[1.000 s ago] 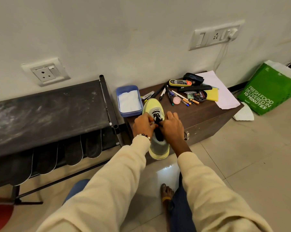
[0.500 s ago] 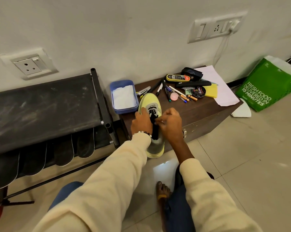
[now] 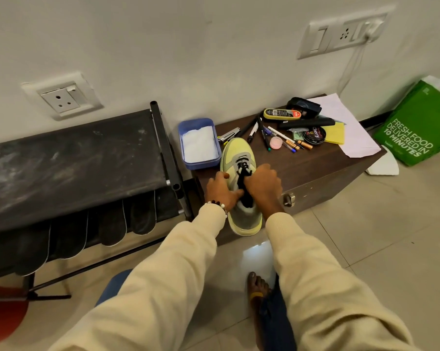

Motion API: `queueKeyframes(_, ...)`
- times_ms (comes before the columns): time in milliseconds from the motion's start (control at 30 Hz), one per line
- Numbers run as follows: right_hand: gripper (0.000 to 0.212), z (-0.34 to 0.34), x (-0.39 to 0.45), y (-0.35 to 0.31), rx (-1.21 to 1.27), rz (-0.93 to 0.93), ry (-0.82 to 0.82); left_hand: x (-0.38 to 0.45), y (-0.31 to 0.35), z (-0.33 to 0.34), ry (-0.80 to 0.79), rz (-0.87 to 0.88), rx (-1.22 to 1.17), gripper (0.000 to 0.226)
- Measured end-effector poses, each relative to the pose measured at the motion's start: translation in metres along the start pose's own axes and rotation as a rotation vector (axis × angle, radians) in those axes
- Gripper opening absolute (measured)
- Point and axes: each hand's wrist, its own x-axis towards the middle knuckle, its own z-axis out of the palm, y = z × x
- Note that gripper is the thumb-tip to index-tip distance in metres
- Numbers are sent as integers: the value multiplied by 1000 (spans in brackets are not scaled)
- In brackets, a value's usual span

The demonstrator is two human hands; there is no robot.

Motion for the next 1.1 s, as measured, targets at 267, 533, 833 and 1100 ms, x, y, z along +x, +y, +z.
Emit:
queueKeyframes(267,51,-6,-10,27,269,119,-238,-6,1,2,11,-48,54,73)
queueKeyframes(533,27,-22,-40,24,63,-49,-36,-34,-4,-12,-6,-32,-53,73)
queueKeyframes(833,25,-84,-143,-13,183,-294,161,-138,-3,-76,266,201,-235,55)
queueKeyframes(1100,26,-68,-279,-85,365,-602,14,-251,-62,-180,652,230,-323,43)
